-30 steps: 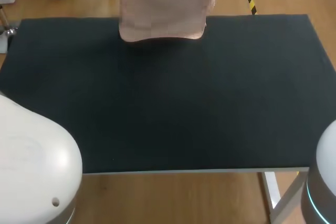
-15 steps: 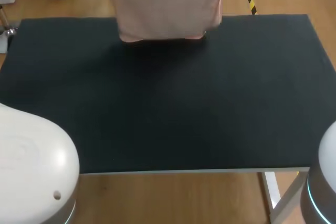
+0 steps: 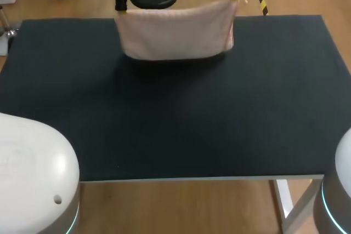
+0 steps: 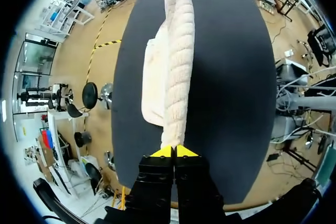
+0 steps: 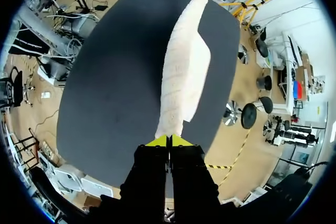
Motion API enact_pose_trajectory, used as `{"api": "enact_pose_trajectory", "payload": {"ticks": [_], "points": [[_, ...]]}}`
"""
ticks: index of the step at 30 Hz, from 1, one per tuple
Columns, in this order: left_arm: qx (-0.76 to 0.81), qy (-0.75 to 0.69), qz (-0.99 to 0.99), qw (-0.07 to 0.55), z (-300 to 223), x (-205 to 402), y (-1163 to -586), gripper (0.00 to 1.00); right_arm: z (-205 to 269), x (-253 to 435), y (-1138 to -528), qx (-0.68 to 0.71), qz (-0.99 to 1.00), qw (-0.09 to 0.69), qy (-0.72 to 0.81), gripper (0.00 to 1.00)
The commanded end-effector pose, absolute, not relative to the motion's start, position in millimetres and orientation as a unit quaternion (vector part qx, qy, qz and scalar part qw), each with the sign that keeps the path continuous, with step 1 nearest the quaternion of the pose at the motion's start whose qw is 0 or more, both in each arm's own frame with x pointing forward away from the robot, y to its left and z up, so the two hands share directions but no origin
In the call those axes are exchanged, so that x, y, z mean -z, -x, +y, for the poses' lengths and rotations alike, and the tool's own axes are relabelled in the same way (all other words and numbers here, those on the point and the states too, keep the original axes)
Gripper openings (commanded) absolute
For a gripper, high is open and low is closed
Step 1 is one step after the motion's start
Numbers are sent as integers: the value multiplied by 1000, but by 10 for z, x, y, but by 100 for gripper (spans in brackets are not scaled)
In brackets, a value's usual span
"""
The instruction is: Fold the towel
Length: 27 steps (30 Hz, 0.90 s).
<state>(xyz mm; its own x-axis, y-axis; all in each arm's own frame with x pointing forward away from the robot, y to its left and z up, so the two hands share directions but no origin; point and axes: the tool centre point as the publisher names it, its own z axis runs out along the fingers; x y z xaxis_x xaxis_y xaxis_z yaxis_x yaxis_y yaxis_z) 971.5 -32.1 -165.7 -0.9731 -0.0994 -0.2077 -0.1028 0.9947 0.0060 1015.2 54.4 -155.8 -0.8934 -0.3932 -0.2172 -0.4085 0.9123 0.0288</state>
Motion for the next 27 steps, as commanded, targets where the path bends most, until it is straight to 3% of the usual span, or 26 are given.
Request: {"api": "enact_pose_trajectory", "payload": {"ticks": [1, 10, 27], "points": [[-6, 58, 994, 96, -269, 1785, -9608, 0, 541, 1681, -10060, -37, 973, 95, 207, 0], [-48, 63, 996, 29, -256, 2369, -9719, 0, 530, 2117, -10122, -19, 980, 69, 186, 0], [-22, 63, 998, -13, -351, 2964, -10279, 0, 494, 2845, -10681, 7, 988, 31, 149, 0]]}}
